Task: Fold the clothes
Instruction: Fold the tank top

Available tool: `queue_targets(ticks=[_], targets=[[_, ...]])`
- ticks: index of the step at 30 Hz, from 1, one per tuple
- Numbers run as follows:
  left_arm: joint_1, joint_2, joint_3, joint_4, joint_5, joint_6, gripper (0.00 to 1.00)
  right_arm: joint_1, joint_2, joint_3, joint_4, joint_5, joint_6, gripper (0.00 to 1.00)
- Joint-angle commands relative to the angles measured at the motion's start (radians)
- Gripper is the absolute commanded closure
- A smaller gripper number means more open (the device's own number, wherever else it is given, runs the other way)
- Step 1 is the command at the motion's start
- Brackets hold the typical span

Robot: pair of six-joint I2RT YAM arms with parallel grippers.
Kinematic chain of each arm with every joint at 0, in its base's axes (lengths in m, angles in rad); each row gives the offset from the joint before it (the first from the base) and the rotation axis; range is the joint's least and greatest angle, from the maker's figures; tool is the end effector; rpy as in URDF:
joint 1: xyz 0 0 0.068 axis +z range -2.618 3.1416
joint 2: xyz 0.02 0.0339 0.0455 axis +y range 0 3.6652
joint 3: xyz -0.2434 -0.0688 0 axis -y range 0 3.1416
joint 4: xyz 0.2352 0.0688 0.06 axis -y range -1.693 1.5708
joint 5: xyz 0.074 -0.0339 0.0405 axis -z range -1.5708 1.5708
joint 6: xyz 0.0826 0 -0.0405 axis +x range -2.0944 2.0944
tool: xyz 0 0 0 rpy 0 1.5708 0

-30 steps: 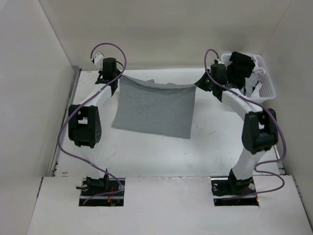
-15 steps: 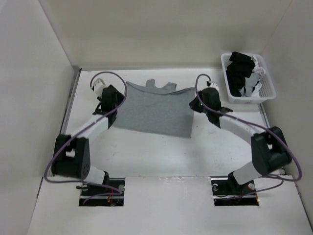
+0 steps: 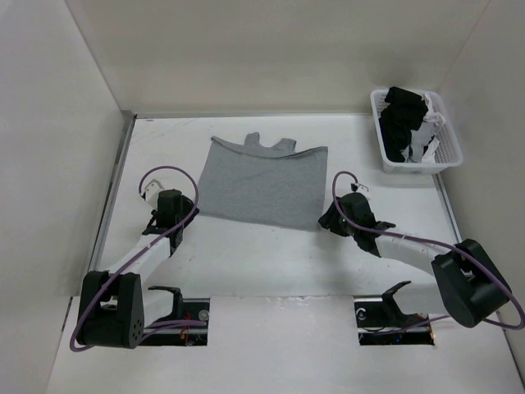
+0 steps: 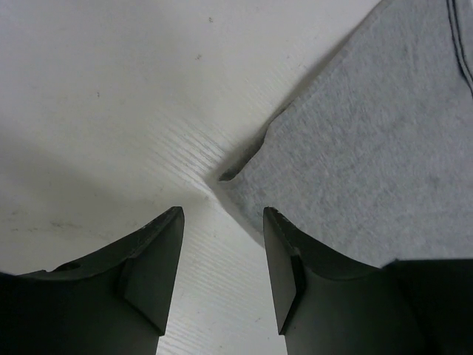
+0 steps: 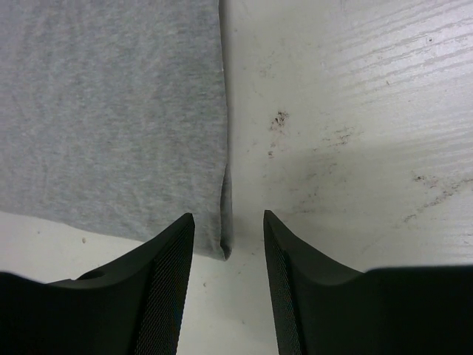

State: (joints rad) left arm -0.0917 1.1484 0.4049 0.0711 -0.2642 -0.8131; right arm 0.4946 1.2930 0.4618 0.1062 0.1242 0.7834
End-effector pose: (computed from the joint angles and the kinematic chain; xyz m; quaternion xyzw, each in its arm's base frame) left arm 0.2551 -0.0018 0.1247 -0.3687 0.8153 -0.0815 0.4390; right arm 0.2450 0.1205 0.1108 0.1562 0.8970 0.1989 0.3625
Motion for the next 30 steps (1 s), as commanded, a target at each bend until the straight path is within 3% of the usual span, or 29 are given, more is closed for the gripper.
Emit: queue_targets(ticks=[1,4,26,30], targets=[[0.007,0.008,-0.006,0.039,0.049,-0.02,0.54,0.017,-0.02,-0.003,0.044,0.017,0.039,0.52],[0.005,0.042,-0.006,0.064,0.059,-0.024,0.55,0.019,-0.02,-0.029,0.055,0.008,0.06,0.53],[0.045,0.168,-0.018,0.219,0.062,-0.08,0.84,0.069,0.049,-0.06,0.133,-0.017,0.137,0.61],[0.048,0.157,-0.015,0.222,0.062,-0.086,0.83,0.069,0.035,-0.061,0.125,0.006,0.149,0.62]])
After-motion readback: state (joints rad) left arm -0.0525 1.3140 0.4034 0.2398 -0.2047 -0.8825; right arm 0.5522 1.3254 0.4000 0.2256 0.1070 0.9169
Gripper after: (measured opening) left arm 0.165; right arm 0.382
